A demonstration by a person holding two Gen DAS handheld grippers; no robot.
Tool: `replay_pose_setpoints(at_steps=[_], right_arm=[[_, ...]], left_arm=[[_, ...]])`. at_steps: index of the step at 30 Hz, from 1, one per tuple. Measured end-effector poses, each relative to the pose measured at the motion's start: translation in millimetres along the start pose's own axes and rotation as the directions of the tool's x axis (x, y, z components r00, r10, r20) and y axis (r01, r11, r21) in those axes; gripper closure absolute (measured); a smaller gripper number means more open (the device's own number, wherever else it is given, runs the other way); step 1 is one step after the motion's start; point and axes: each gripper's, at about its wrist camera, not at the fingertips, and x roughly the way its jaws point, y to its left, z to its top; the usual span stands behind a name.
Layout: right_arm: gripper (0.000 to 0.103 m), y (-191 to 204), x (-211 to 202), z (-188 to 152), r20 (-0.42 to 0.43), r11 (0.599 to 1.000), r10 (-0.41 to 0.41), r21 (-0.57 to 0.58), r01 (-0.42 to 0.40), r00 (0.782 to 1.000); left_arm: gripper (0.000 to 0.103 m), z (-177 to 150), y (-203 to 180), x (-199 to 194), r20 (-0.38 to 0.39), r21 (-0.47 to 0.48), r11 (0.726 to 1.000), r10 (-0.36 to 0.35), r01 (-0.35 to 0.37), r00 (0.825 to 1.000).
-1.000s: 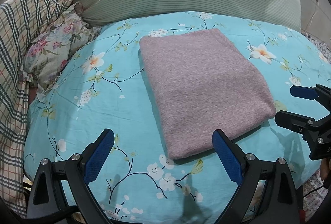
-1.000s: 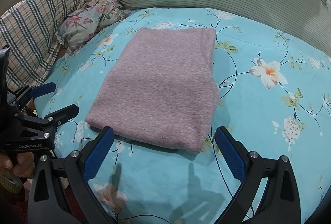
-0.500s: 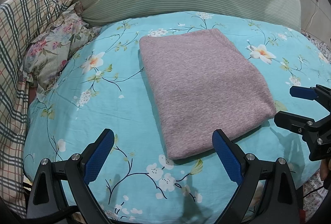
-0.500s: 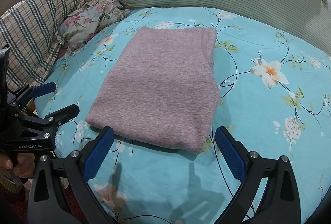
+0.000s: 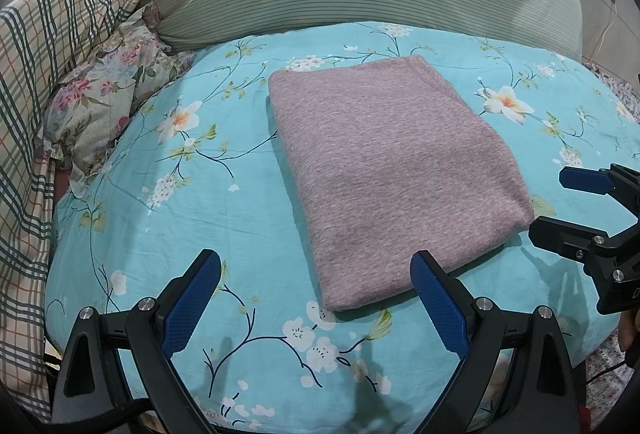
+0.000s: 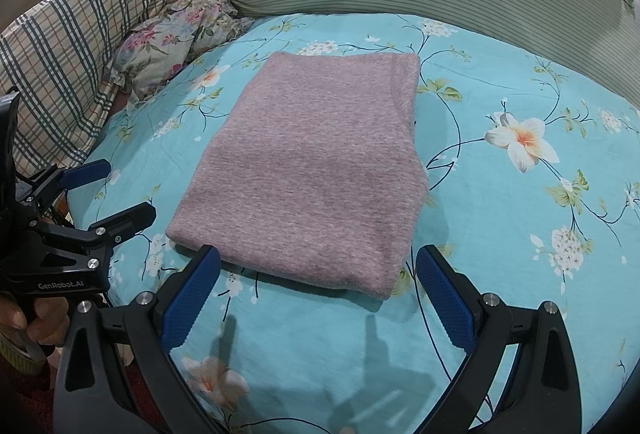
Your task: Fold small clothes
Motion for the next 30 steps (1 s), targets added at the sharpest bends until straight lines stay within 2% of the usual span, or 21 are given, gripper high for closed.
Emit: replay_pose_setpoints(at_steps=[30], right_arm=[[0.005, 1.1, 1.2, 4.2, -0.003, 1.000, 0.010, -0.006, -0.010, 1.000]], left_arm=[[0.007, 3.1, 3.3, 3.7, -0.003, 0.004, 1.000, -0.012, 0.012, 1.000]])
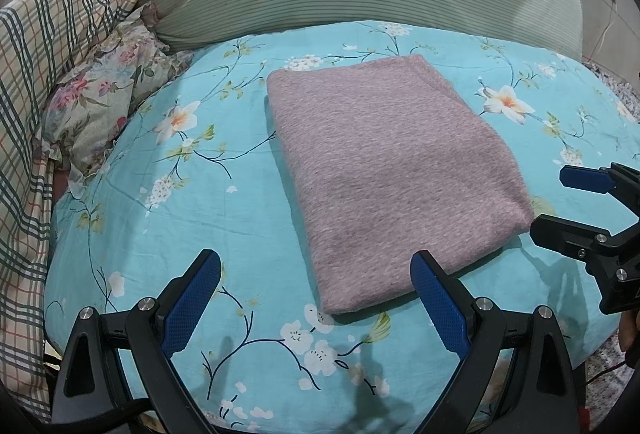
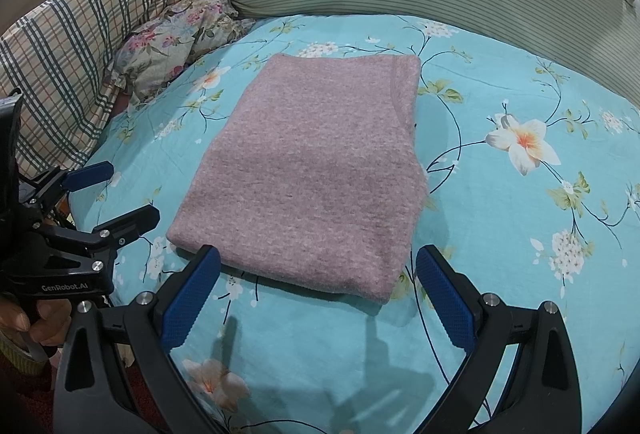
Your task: Fold small clothes
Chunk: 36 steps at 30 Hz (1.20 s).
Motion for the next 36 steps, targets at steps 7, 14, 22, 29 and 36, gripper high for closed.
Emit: replay_pose_setpoints(at_steps=[7, 14, 22, 29, 36], right_arm=[[0.005, -2.9, 1.3, 12.5, 0.006, 1.000, 0.003, 0.000, -0.003, 1.000], [0.005, -6.9, 8.1, 18.5, -0.001, 1.000, 0.020, 0.007, -0.020, 1.000], [0.005, -6.2, 9.3, 18.2, -0.001, 1.000, 0.019, 0.012, -0.019, 1.000], [0.005, -8.7, 10.2, 19.8, -0.001, 1.000, 0.018, 0.014, -0.018, 1.000], [0.005, -14.5, 9.0, 22.5, 0.004, 1.000, 0.019, 0.017, -0.019, 1.000]], left_arm=[[0.007, 6.6, -0.2, 3.1, 0.013, 0.005, 1.000, 0.009, -0.009, 1.000], [0.007, 12.0, 0.1, 7.1, 0.012, 0.007, 1.000, 0.009, -0.010, 1.000], [0.007, 13.8, 1.4, 8.5, 0.012, 0.009, 1.000, 0.007, -0.007, 1.000], [0.007, 18.6, 3.1, 12.0, 0.018, 0.009, 1.000, 0.013, -0.013, 1.000], [0.004, 21.4, 3.3, 13.9, 0.019, -0.004, 1.000, 0.008, -0.007, 1.000]])
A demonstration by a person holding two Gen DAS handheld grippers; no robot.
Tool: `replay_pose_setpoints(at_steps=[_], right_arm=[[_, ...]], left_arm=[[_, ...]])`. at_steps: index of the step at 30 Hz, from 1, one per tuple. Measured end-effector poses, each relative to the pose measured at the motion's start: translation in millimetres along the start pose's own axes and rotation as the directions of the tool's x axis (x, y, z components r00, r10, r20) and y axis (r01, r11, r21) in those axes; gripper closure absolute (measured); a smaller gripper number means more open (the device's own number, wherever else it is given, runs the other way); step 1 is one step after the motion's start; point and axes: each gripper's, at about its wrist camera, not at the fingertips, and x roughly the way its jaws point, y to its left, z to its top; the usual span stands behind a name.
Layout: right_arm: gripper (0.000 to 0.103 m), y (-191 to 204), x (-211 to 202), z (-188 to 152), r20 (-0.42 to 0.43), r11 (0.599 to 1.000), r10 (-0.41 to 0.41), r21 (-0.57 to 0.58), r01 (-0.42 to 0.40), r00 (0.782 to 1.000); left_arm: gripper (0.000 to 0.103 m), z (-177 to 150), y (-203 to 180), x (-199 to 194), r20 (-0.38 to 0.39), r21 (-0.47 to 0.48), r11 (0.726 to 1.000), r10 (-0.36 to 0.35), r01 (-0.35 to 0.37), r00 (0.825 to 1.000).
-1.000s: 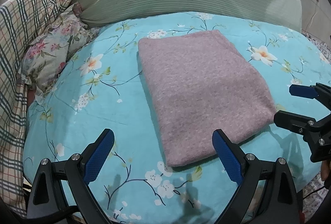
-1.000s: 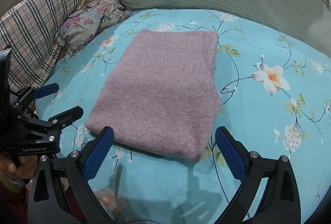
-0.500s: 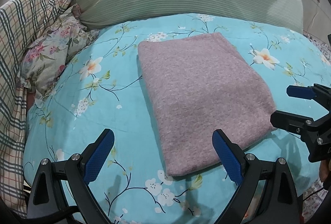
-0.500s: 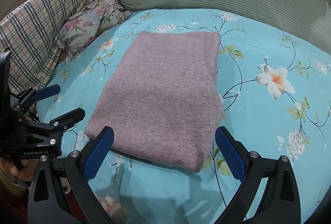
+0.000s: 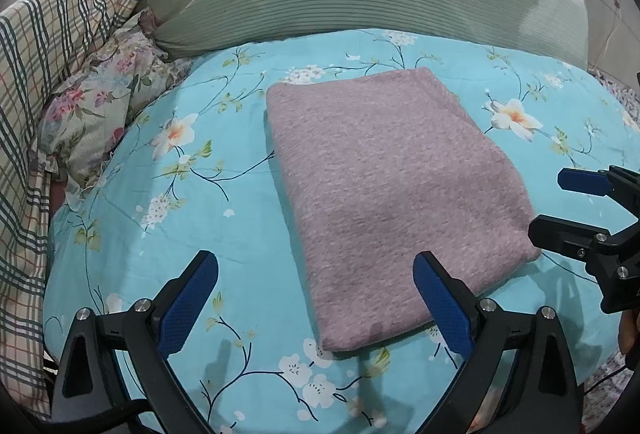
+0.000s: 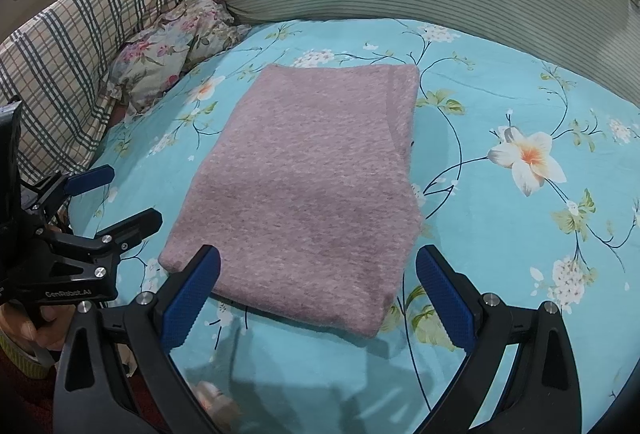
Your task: Fold small clothes
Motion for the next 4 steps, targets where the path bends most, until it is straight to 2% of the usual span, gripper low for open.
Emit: replay_pose_setpoints(at_steps=[4], right_arm=[[0.005, -5.8, 5.7, 3.0, -0.006, 1.000, 0.015, 0.018, -0.015, 1.000]], left_arm=[[0.004, 1.8, -0.1, 2.2, -0.005, -0.016, 1.000, -0.016, 0.016, 1.000]])
